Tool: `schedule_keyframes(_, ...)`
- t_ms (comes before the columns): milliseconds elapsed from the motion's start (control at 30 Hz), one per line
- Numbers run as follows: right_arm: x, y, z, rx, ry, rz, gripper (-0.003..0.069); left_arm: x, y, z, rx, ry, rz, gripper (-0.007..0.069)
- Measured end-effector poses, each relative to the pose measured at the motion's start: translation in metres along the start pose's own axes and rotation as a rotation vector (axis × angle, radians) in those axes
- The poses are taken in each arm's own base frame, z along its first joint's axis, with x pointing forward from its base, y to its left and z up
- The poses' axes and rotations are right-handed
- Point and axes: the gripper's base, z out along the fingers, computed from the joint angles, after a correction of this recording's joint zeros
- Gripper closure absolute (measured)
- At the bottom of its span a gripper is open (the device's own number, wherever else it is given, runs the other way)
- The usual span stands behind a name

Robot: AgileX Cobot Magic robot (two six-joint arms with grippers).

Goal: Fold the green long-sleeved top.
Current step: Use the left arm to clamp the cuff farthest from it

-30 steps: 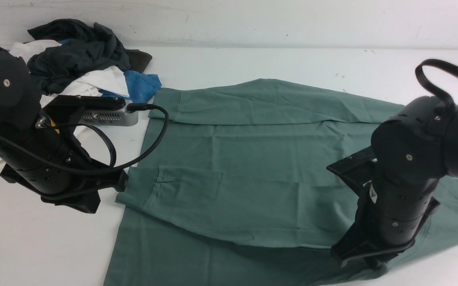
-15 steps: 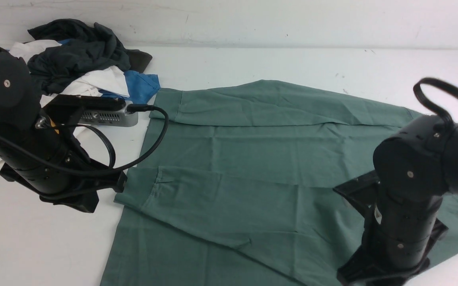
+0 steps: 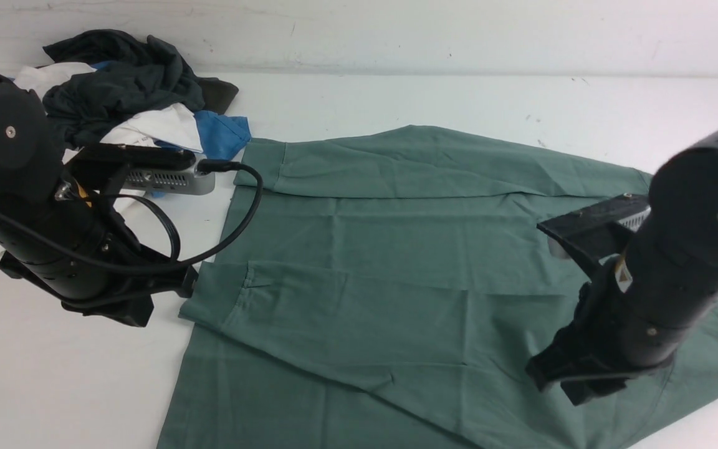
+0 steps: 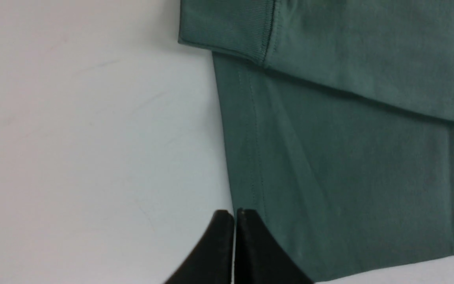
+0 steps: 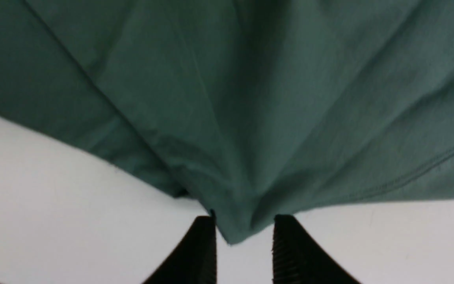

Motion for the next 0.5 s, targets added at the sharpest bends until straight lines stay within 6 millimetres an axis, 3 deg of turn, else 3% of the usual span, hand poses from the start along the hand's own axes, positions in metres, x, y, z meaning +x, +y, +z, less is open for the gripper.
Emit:
schedule_keyframes(67,-0.013,-0.010,0.017,0.007,0.027,0.019,0.0599,0.000,0.000,0.000,0.003,-0.002,-0.002,0.0629)
schedule_keyframes(167,-0.017,-0.023,0.036,0.007,0.091,0.065,0.0657,0.001,0.000,0.001,0.002,0.003,-0.001,0.0629)
schedule_keyframes(300,-0.011,-0.029,0.050,-0.018,0.162,0.086,0.0670,0.003,0.000,0.004,0.001,0.014,0.005,0.0629)
schedule_keyframes(500,0.012,-0.021,0.077,-0.109,0.193,0.104,0.0673,0.004,0.000,0.007,0.009,0.012,0.001,0.0629)
